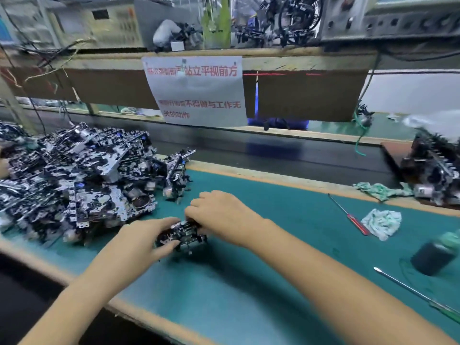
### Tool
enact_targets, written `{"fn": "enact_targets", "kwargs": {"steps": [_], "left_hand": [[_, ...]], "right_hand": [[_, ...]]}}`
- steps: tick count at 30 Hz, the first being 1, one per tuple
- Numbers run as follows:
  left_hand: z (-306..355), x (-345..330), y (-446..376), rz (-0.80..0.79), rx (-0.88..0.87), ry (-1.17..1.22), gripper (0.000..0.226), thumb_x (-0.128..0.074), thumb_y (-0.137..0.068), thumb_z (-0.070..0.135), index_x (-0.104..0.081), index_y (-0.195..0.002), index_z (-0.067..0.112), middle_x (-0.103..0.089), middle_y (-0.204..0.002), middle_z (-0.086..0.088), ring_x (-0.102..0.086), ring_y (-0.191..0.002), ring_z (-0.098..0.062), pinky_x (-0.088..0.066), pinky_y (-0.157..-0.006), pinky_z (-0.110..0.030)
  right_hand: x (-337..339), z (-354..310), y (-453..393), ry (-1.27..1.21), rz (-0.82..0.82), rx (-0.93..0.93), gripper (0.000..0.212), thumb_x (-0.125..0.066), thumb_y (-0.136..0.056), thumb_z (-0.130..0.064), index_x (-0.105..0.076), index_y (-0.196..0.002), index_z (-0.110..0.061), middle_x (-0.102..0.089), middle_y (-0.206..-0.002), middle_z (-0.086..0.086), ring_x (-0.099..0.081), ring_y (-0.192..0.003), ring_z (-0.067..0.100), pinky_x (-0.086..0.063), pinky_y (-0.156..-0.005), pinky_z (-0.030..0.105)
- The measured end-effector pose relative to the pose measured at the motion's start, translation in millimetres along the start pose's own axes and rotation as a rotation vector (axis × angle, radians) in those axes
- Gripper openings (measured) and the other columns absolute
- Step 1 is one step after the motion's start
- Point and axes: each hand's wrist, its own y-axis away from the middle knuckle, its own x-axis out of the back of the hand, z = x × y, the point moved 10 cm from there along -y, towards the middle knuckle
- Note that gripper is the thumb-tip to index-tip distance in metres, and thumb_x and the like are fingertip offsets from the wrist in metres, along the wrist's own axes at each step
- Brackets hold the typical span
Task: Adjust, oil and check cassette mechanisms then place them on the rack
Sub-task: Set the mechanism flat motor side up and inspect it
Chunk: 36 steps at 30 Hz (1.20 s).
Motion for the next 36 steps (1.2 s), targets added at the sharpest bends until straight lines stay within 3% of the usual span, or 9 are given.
{"fn": "enact_targets", "kwargs": {"steps": [2, 5, 9, 13, 17, 20, 22, 27, 36], "left_hand": [[44, -6, -9, -0.011, -0.139, 0.135, 0.038, -0.073, -0.08, 0.027, -0.064, -0.116, 0.031, -0.06, -0.077, 0.029, -0.054, -0.074, 0.012, -0.034, -0.067, -0.003], [108, -22, -17, -0.021, -0.323, 0.245, 0.032, -0.074, -0.074, 0.028, -0.068, -0.105, 0.031, -0.063, -0.083, 0.025, -0.045, -0.071, 0.024, -0.034, -0.065, 0.0], [192, -45, -10, 0.062, -0.593, 0.281, 0.039, -0.07, -0.064, 0.034, -0.063, -0.103, 0.032, -0.066, -0.091, 0.016, -0.052, -0.067, -0.003, -0.044, -0.051, -0.013], [251, -75, -2, 0.149, -0.796, 0.22, 0.062, -0.082, -0.052, 0.025, -0.052, -0.106, 0.027, -0.067, -0.096, 0.008, -0.062, -0.069, -0.008, -0.046, -0.044, -0.02], [276, -96, 9, 0.233, -0.941, 0.204, 0.062, -0.081, -0.054, 0.035, -0.052, -0.107, 0.024, -0.056, -0.106, 0.002, -0.05, -0.087, -0.015, -0.045, -0.069, -0.026], [262, -110, 3, 0.071, -0.902, 0.252, 0.078, -0.071, -0.065, 0.067, -0.044, -0.129, 0.032, -0.037, -0.138, 0.0, -0.039, -0.124, -0.017, -0.034, -0.103, -0.031], [249, -120, -6, -0.099, -0.816, 0.351, 0.101, -0.065, -0.058, 0.08, -0.025, -0.143, 0.043, -0.015, -0.153, 0.009, -0.018, -0.14, -0.01, -0.018, -0.116, -0.027], [241, -140, -20, -0.408, -0.57, 0.721, 0.127, -0.085, -0.05, 0.059, 0.004, -0.14, 0.054, 0.005, -0.144, 0.042, 0.0, -0.14, 0.01, -0.007, -0.111, -0.008], [240, -155, -22, -0.464, -0.485, 0.789, 0.12, -0.083, -0.052, 0.062, 0.003, -0.137, 0.065, -0.024, -0.136, 0.041, -0.025, -0.131, 0.015, -0.02, -0.101, -0.001]], "right_hand": [[2, 20, 48, -0.044, -0.032, -0.099, 0.02, -0.053, -0.093, -0.027, -0.053, -0.111, -0.019, -0.058, -0.108, -0.002, -0.05, -0.104, 0.021, -0.034, -0.078, 0.03], [17, 41, 125, -0.001, -0.002, -0.26, 0.026, -0.075, -0.073, -0.038, -0.062, -0.089, -0.022, -0.061, -0.084, -0.006, -0.056, -0.082, 0.017, -0.04, -0.068, 0.028], [33, 55, 216, 0.133, 0.144, -0.474, 0.019, -0.079, -0.066, -0.023, -0.06, -0.072, -0.02, -0.054, -0.068, -0.005, -0.052, -0.064, 0.02, -0.041, -0.058, 0.031], [32, 43, 279, 0.347, 0.286, -0.557, 0.014, -0.063, -0.079, -0.009, -0.056, -0.07, -0.016, -0.051, -0.065, 0.0, -0.048, -0.061, 0.02, -0.034, -0.06, 0.03], [22, 32, 305, 0.356, 0.343, -0.54, 0.024, -0.053, -0.087, -0.013, -0.059, -0.064, -0.017, -0.057, -0.065, -0.001, -0.052, -0.056, 0.019, -0.035, -0.057, 0.028], [14, 29, 314, 0.255, 0.271, -0.502, 0.016, -0.068, -0.071, -0.036, -0.066, -0.074, -0.021, -0.063, -0.075, -0.005, -0.057, -0.064, 0.016, -0.038, -0.062, 0.026], [18, 33, 327, 0.154, 0.34, -0.552, 0.023, -0.064, -0.079, -0.042, -0.06, -0.089, -0.022, -0.064, -0.081, -0.004, -0.055, -0.071, 0.014, -0.04, -0.066, 0.025], [24, 62, 363, -0.121, 0.573, -0.884, 0.024, -0.041, -0.096, -0.045, -0.053, -0.098, -0.024, -0.048, -0.099, -0.008, -0.05, -0.086, 0.011, -0.038, -0.079, 0.02], [4, 80, 381, -0.422, 0.58, -1.068, 0.01, -0.053, -0.084, -0.036, -0.054, -0.093, -0.032, -0.047, -0.096, -0.018, -0.05, -0.092, 0.004, -0.04, -0.078, 0.021]]}}
